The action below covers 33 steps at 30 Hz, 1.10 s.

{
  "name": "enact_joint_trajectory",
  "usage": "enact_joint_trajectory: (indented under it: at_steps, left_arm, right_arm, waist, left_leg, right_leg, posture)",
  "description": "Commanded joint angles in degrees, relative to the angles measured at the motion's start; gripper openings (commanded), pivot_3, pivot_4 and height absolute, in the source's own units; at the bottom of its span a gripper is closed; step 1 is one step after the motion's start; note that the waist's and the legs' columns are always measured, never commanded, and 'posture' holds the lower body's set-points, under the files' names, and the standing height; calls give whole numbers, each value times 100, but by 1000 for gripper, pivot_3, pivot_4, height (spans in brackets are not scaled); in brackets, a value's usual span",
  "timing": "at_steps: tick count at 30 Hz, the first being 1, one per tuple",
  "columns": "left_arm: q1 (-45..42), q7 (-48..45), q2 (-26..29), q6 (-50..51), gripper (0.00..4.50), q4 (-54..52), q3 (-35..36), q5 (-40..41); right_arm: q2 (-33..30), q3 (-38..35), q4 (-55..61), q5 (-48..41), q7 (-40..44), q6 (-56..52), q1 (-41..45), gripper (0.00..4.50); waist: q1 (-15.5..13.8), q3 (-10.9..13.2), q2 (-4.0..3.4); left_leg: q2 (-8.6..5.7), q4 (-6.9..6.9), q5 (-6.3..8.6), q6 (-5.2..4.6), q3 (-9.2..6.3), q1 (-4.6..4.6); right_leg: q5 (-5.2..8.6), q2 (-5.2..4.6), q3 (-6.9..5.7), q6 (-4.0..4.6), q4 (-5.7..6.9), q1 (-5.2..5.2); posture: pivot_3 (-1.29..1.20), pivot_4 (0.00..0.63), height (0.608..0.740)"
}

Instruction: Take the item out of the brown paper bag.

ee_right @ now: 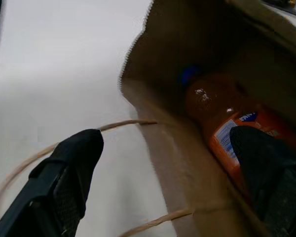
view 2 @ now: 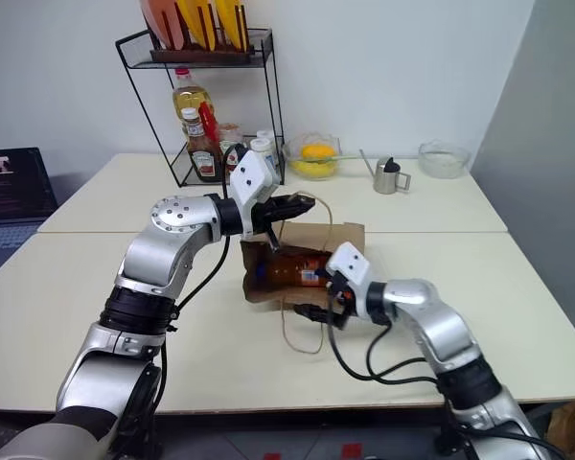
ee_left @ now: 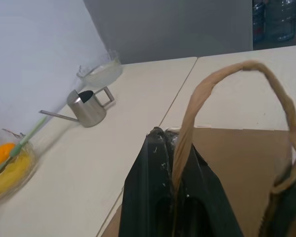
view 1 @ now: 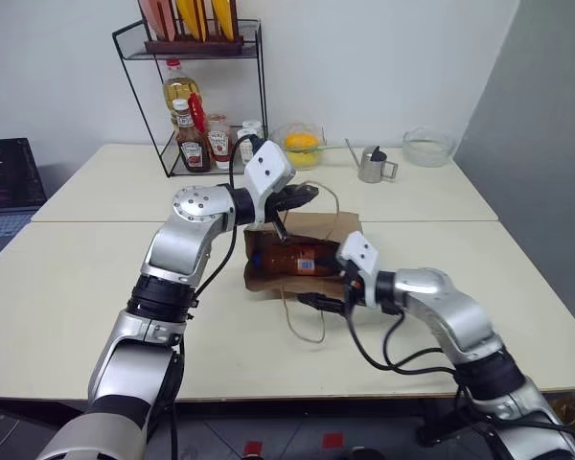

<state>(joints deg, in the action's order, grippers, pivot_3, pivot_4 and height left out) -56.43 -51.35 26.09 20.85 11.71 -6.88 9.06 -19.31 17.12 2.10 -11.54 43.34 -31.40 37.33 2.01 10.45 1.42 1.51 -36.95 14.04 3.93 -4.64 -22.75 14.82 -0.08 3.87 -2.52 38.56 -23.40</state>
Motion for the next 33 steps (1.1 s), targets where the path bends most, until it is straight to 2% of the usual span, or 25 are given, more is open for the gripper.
enact_joint_trajectory:
  at_steps: [1, 7, 13, 20, 28, 32, 33]
  left_arm:
    - [-219, 71, -30, -23, 0, -58, 180, 110]
    - [-166, 105, -36, 30, 0, -132, 201, 106]
    - [-162, 141, -70, 51, 0, -167, 208, 112]
    - [-173, 156, -92, 60, 0, -190, 211, 115]
    - [-129, 158, -94, 50, 0, -217, 202, 105]
    - [-75, 164, -89, 61, 0, -263, 197, 103]
    - [-64, 167, -88, 70, 0, -280, 199, 107]
  right_arm:
    - [349, 186, -395, 418, -368, 376, 333, 4470]
    - [880, 140, -1224, 923, -1000, 704, 805, 4470]
    - [1041, 282, -1951, 1528, -1546, 994, 1153, 4470]
    - [613, 1150, -2546, 2672, -1304, 1797, 1360, 4470]
    - [592, 1287, -2822, 3185, -1262, 2074, 1493, 4470]
    - [481, 1619, -3024, 3576, -1021, 2291, 1519, 4470]
    - [478, 1601, -3031, 3595, -1008, 2311, 1505, 4308]
  waist:
    - [4, 0, 0]
    - [-8, 0, 0]
    - [0, 0, 0]
    - [2, 0, 0]
    - [32, 0, 0]
    - [32, 0, 0]
    - [33, 0, 0]
  left_leg:
    - [0, 1, 0, 0, -1, -1]
    - [-1, 0, 0, 0, -1, -7]
    - [-1, 2, 0, 0, -1, -6]
    - [-2, 2, 0, 0, 0, -7]
    - [-1, 3, 0, 0, -1, -6]
    - [-1, 3, 0, 0, -1, -6]
    - [-1, 3, 0, 0, -1, -6]
  right_leg:
    - [0, 0, -1, 0, -1, 0]
    - [0, -3, -1, 1, -1, -4]
    - [-1, -2, -1, 1, 1, -6]
    - [-1, -2, 0, 1, 0, -7]
    - [-1, -2, -1, 1, 2, -9]
    - [-1, -2, -1, 1, 2, -9]
    - [-1, -2, -1, 1, 2, -9]
  posture:
    - [0, 150, 740]
    - [0, 150, 740]
    - [0, 150, 740]
    - [0, 150, 740]
    - [0, 150, 740]
    - [0, 150, 740]
    - [0, 150, 740]
